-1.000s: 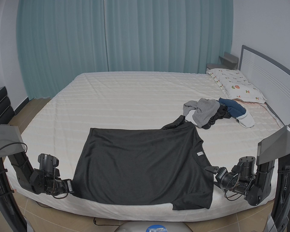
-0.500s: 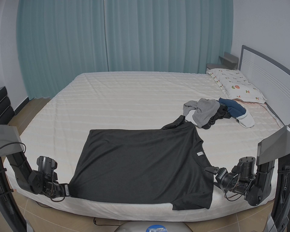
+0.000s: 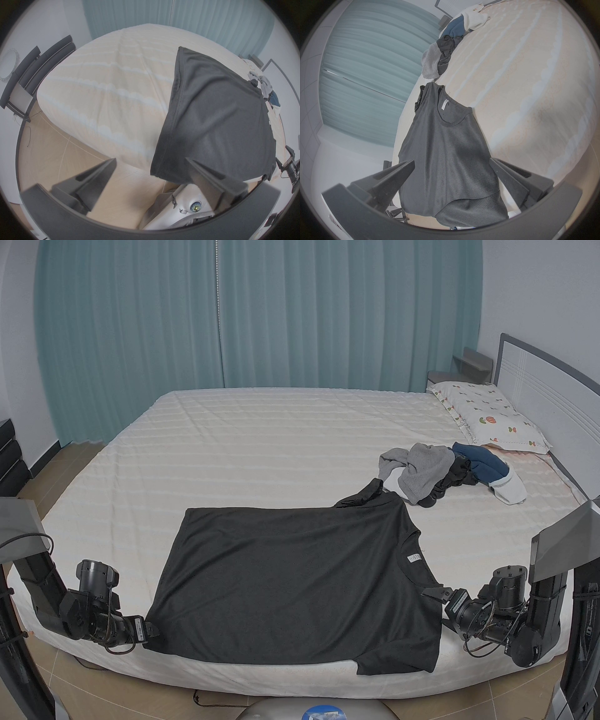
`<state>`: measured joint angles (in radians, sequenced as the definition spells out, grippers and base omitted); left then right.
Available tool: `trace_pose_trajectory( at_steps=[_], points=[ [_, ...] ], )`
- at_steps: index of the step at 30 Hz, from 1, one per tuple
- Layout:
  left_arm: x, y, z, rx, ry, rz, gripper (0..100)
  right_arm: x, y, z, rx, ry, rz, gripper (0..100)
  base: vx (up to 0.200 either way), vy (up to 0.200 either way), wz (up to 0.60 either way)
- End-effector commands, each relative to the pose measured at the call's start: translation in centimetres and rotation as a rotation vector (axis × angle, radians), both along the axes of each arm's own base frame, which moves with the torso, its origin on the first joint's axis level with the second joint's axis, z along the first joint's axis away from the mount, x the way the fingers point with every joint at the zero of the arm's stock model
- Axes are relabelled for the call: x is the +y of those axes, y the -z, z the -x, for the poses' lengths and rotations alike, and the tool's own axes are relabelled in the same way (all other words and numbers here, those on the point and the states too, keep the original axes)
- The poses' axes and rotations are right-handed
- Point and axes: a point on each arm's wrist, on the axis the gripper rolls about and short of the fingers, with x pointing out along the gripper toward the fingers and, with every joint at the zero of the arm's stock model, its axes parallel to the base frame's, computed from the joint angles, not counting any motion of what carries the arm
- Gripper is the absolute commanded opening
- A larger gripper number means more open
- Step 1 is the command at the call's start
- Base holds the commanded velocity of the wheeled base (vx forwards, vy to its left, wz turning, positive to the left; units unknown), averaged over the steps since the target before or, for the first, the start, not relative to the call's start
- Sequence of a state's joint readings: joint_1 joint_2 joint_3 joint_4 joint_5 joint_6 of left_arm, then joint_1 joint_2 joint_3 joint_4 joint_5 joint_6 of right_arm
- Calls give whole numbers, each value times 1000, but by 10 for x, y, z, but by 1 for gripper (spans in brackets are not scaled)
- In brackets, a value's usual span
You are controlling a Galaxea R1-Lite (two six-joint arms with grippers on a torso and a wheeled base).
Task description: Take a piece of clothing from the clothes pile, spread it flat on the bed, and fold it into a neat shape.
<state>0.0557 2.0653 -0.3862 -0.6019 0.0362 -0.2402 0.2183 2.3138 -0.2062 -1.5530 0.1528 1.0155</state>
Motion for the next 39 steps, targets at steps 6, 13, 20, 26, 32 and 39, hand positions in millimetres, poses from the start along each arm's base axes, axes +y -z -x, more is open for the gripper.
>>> trace_pose_trajectory(
  at_steps=[6, 13, 20, 26, 32, 39],
  points=[
    [1, -15, -15, -89, -60, 33, 100, 0, -1, -1, -8, -1, -3, 100, 0, 0, 0],
    [1, -19, -19, -113, -57, 70, 100, -3, -8, -2, -35, 12, -8, 100, 0, 0, 0],
    [2, -19, -19, -116, -75, 84, 100, -5, -12, -2, -50, 22, -11, 100, 0, 200, 0],
    [2, -20, -20, -122, -76, 85, 100, -11, -18, -4, -71, 42, -16, 100, 0, 167, 0],
    [2, -20, -21, -128, -79, 88, 100, -11, -18, -4, -71, 44, -16, 100, 0, 0, 0],
    [-2, -30, -37, -193, -194, 175, 100, -11, -18, -5, -74, 44, -16, 100, 57, 0, 0]
  ],
)
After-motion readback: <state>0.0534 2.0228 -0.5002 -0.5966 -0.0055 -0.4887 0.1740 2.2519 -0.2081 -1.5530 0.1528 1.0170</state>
